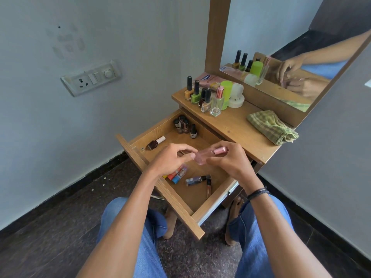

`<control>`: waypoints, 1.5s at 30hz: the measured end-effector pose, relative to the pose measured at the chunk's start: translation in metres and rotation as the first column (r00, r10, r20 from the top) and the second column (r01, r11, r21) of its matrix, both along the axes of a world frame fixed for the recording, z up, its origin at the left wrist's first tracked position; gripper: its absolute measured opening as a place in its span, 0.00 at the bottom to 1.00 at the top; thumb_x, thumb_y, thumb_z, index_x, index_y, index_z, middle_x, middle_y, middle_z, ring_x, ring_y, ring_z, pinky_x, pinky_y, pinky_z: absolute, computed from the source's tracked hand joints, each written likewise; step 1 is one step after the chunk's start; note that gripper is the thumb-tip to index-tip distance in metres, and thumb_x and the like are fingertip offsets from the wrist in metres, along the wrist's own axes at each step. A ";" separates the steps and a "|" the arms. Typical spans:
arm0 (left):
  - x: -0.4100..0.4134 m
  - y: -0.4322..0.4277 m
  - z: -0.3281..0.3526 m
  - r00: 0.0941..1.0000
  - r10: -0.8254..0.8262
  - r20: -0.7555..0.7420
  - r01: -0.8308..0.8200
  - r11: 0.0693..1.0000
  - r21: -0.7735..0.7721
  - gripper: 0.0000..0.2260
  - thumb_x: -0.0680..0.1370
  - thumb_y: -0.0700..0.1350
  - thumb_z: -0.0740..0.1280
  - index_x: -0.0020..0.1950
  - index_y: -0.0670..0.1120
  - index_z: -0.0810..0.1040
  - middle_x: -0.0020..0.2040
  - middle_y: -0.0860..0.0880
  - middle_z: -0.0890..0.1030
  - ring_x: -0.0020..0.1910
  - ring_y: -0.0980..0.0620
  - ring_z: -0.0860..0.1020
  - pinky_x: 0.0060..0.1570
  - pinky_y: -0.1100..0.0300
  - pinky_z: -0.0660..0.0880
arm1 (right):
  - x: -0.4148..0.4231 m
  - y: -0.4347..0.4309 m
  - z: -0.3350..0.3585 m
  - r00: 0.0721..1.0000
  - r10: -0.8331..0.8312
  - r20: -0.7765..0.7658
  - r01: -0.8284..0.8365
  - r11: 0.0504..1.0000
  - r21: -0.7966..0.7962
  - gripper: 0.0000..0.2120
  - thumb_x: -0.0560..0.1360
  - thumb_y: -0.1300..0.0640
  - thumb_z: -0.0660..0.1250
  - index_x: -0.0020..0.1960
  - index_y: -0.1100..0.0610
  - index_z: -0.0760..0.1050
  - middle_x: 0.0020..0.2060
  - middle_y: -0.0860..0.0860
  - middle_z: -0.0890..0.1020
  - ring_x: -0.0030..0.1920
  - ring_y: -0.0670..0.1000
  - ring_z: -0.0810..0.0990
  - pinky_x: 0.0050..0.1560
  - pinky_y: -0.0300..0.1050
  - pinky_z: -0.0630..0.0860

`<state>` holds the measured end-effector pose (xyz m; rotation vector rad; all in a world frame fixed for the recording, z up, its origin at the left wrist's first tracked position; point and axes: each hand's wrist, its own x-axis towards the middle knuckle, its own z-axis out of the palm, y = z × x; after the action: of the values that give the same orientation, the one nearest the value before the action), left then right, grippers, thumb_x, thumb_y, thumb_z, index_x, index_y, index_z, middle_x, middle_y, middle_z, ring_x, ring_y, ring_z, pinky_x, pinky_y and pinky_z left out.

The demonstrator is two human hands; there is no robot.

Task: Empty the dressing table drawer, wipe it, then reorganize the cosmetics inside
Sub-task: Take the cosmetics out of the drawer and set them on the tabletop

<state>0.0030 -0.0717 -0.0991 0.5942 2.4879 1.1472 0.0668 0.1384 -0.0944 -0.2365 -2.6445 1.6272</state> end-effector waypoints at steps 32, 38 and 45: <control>-0.026 0.133 0.002 0.804 0.563 -0.192 -0.477 0.803 0.357 0.10 0.75 0.44 0.76 0.56 0.45 0.83 0.52 0.52 0.79 0.50 0.52 0.80 0.46 0.54 0.82 | -0.068 0.024 0.016 0.842 -0.426 -0.332 0.378 0.904 -0.200 0.18 0.75 0.68 0.71 0.63 0.55 0.82 0.55 0.47 0.84 0.54 0.42 0.84 0.59 0.49 0.82; -0.029 0.140 0.006 0.778 0.598 -0.194 -0.512 0.781 0.358 0.11 0.75 0.45 0.76 0.55 0.44 0.83 0.52 0.51 0.78 0.49 0.51 0.81 0.42 0.61 0.78 | -0.073 0.026 0.017 0.847 -0.411 -0.336 0.408 0.909 -0.084 0.19 0.75 0.65 0.70 0.63 0.53 0.82 0.50 0.47 0.82 0.49 0.45 0.83 0.56 0.47 0.81; -0.025 0.129 0.005 0.788 0.585 -0.193 -0.515 0.797 0.316 0.12 0.76 0.45 0.75 0.59 0.47 0.82 0.52 0.52 0.76 0.46 0.53 0.80 0.38 0.67 0.73 | -0.072 0.022 0.014 0.825 -0.459 -0.330 0.467 0.882 -0.061 0.15 0.75 0.59 0.72 0.61 0.53 0.80 0.43 0.44 0.84 0.44 0.38 0.81 0.43 0.28 0.74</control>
<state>-0.0222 0.0574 -0.0939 0.0589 2.8938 1.7132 -0.0051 0.1607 -0.0806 -0.5063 -2.1290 1.3354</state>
